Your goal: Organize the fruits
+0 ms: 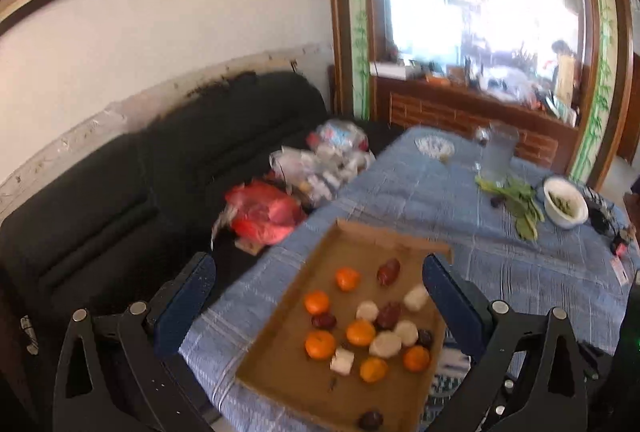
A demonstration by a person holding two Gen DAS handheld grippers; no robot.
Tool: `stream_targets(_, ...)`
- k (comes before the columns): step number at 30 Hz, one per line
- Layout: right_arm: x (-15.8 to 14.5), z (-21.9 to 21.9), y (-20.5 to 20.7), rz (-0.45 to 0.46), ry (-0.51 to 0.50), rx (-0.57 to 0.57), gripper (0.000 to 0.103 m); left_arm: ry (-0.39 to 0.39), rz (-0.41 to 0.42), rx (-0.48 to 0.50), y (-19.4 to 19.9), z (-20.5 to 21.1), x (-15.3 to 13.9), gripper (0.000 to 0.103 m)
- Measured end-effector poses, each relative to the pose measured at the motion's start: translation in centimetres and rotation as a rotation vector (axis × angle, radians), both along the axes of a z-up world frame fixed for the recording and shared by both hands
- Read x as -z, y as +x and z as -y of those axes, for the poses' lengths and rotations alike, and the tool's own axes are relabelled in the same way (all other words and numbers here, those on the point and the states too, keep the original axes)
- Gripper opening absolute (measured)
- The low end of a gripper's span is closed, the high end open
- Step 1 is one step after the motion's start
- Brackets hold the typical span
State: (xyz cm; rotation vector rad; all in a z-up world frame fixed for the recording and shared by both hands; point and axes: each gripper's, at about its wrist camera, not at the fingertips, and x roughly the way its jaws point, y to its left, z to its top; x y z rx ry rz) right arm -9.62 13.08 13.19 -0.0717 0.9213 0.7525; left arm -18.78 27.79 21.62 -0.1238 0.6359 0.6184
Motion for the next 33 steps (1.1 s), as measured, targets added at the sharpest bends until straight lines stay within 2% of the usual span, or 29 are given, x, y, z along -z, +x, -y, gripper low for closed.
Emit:
stream_targets(3, -0.1, 0.0, -0.8, 0.004, 0.004, -0.025, 0.069, -0.034, -0.021, -0.009, -0.8, 0.3, 0.9, 0.103)
stream_targets(8, 0.2, -0.5, -2.0, 0.009, -0.009, -0.071, 0.07, -0.014, -0.13, -0.045, -1.2, 1.5, 3.3, 0.103)
stream_targets(14, 1.4, -1.2, -3.3, 0.004, -0.045, -0.12, 0.071, -0.048, -0.209, -0.05, -1.5, 2.1, 5.5, 0.103)
stream_targets(28, 3.3, -1.4, -3.6, -0.04, -0.088, -0.115, 0.073, -0.149, -0.298, -0.033, -1.1, 1.4, 8.6, 0.103)
stream_targets(33, 3.6, -1.9, -3.6, -0.045, -0.097, -0.111, 0.075, -0.157, -0.314, -0.03, -1.0, 1.1, 9.2, 0.103)
